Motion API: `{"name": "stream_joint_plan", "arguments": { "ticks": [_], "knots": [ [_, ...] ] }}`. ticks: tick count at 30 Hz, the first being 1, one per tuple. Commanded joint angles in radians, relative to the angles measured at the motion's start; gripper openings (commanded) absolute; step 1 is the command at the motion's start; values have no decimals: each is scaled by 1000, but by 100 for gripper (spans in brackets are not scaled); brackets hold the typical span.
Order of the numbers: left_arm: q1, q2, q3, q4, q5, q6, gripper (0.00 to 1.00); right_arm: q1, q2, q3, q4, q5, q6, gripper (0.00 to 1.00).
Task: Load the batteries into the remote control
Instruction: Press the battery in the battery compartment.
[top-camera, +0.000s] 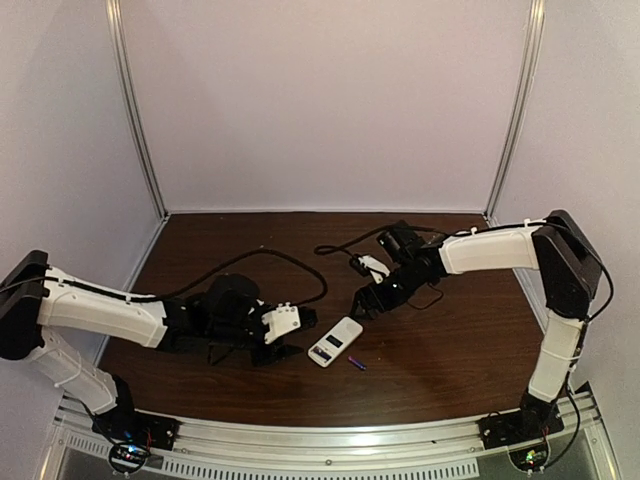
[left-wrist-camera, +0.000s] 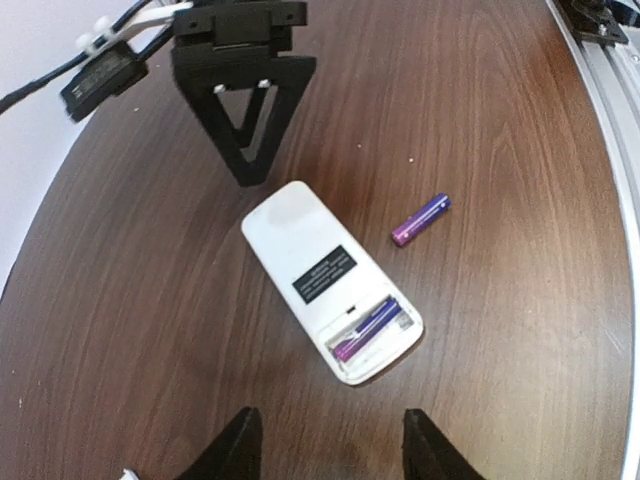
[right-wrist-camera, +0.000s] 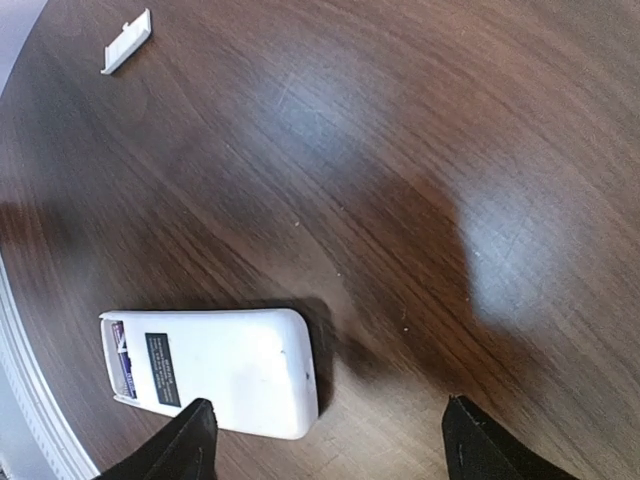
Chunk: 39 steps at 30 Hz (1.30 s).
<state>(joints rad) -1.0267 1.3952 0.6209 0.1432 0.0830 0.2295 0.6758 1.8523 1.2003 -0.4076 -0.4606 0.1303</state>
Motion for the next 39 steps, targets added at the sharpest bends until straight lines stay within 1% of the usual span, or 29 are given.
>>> {"name": "stream_joint_plan", "arguments": {
  "ticks": [1,3,6,10,12,17,19,28,34,38,39],
  "knots": [
    [-25,144,180,-178,-20,277,43,3,55,41,-3,-89,-20,77],
    [-30,199,241,-224,-16,326,35,0,74,54,-6,-103,-28,74],
    [-33,252,304,-273,-12,382,27,-2,86,65,-2,-114,-32,72],
    [-34,308,374,-365,-20,441,23,-9,106,84,-5,-129,-40,71],
    [-34,322,389,-399,-30,461,23,-12,117,92,-5,-141,-43,70],
    [-34,346,411,-415,-40,493,30,-15,140,100,-8,-167,-49,64],
    [-34,360,430,-422,-43,507,30,-15,147,100,-7,-176,-51,62],
    [-42,404,482,-436,-41,565,28,-15,158,103,-5,-196,-59,60],
    [-48,421,488,-434,-62,583,34,-15,164,108,-6,-202,-61,59],
    [-53,434,491,-424,-66,592,33,-15,166,108,-9,-207,-64,57],
    [-56,438,490,-421,-90,596,33,-15,169,107,-9,-208,-67,57]
  ]
}}
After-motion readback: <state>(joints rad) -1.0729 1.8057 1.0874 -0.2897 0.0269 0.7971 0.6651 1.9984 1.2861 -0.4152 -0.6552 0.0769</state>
